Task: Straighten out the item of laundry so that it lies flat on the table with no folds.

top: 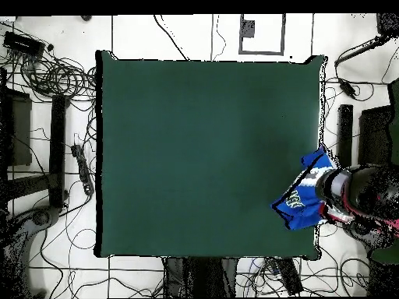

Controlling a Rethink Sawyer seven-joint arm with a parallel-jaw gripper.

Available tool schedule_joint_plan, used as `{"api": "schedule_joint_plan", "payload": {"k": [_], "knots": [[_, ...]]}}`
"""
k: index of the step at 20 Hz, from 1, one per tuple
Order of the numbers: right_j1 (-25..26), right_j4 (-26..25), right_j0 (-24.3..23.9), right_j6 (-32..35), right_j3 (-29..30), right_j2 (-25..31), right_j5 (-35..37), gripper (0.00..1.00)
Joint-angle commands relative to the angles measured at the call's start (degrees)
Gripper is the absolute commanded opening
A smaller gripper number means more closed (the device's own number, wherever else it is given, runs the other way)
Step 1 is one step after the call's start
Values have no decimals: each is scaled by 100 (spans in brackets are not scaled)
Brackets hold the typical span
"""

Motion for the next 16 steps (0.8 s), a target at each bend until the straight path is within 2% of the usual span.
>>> {"api": "schedule_joint_plan", "payload": {"k": [1, 3, 4, 7, 10, 12, 13, 15, 16], "knots": [[973, -232, 396, -685, -2, 658, -1197, 0], [1327, -438, 590, -230, -173, 514, -1652, 0], [1434, -447, 606, -219, -219, 508, -1733, 0], [1777, -525, 513, -664, -323, 633, -1957, 0], [1901, -602, 540, -818, -293, 637, -2244, 0], [2017, -659, 733, -453, -344, 473, -2507, 0], [2146, -704, 960, 24, -478, 265, -2644, 0], [2353, -574, 1269, 695, -686, 20, -2663, 0], [2413, -519, 1370, 828, -753, -51, -2628, 0]]}}
